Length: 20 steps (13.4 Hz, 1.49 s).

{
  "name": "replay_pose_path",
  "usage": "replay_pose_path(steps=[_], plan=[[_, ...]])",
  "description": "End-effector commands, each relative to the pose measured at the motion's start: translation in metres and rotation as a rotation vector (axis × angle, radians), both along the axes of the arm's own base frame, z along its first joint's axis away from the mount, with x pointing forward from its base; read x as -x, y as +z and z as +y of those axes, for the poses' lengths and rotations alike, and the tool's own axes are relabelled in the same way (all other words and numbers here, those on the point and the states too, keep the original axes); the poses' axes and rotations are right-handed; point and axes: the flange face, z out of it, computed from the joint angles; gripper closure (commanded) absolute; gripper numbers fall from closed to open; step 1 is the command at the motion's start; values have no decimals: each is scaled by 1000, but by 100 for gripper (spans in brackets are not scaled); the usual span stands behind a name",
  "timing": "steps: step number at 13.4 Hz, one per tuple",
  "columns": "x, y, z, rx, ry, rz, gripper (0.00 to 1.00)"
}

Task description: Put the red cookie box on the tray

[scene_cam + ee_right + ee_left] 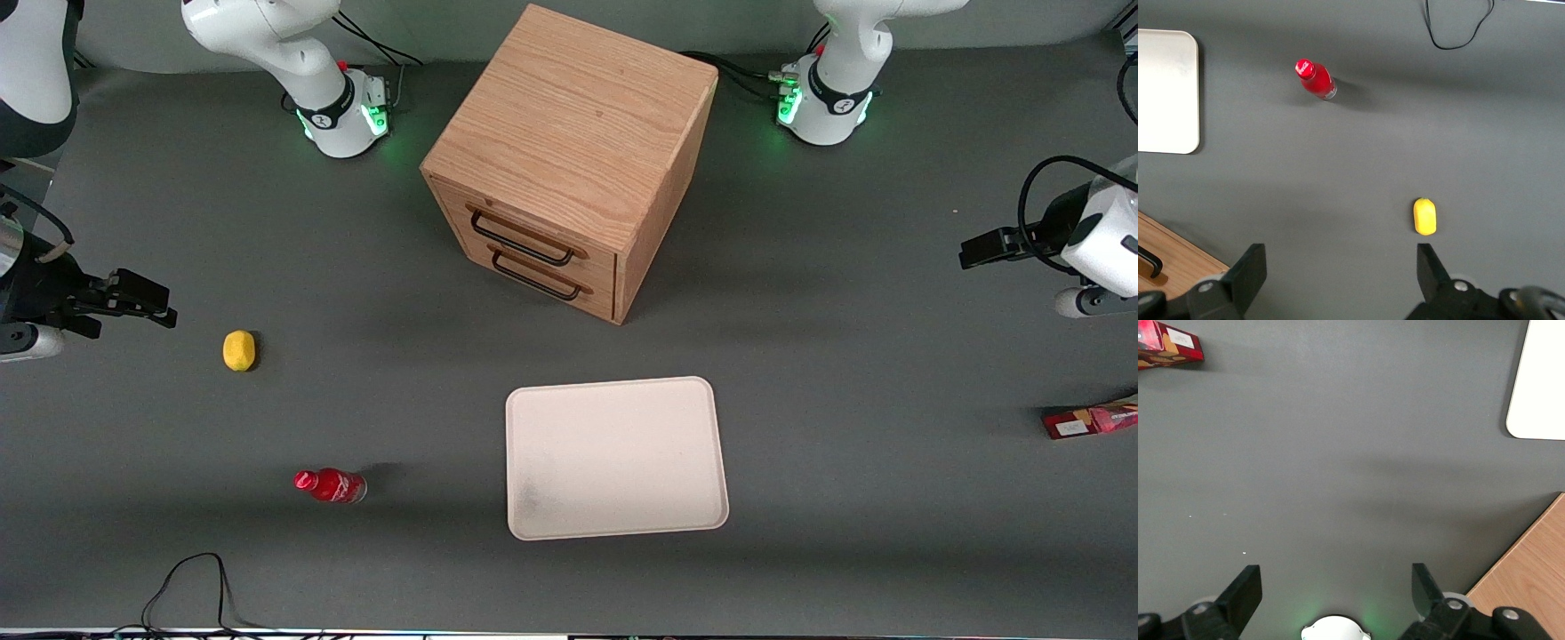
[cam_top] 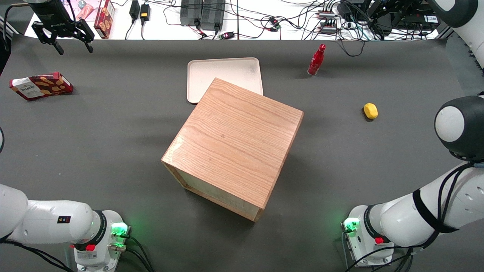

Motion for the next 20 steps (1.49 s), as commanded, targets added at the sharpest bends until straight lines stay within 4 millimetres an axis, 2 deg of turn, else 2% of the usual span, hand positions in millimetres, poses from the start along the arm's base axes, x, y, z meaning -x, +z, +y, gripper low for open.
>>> replay_pose_path(steps=[1,4,6,10,12,15,17,20], plan=[[-1,5,-5,-8,-24,26,0],[-1,9,-4,-11,-4,22,0],[-3,5,8,-9,11,31,0],[-4,5,9,-18,6,33,0],[-2,10,3,-22,-1,44,0],[-1,23,7,-27,0,39,0],[-3,19,0,-32,-23,46,0],[-1,19,1,-35,-49,62,0]])
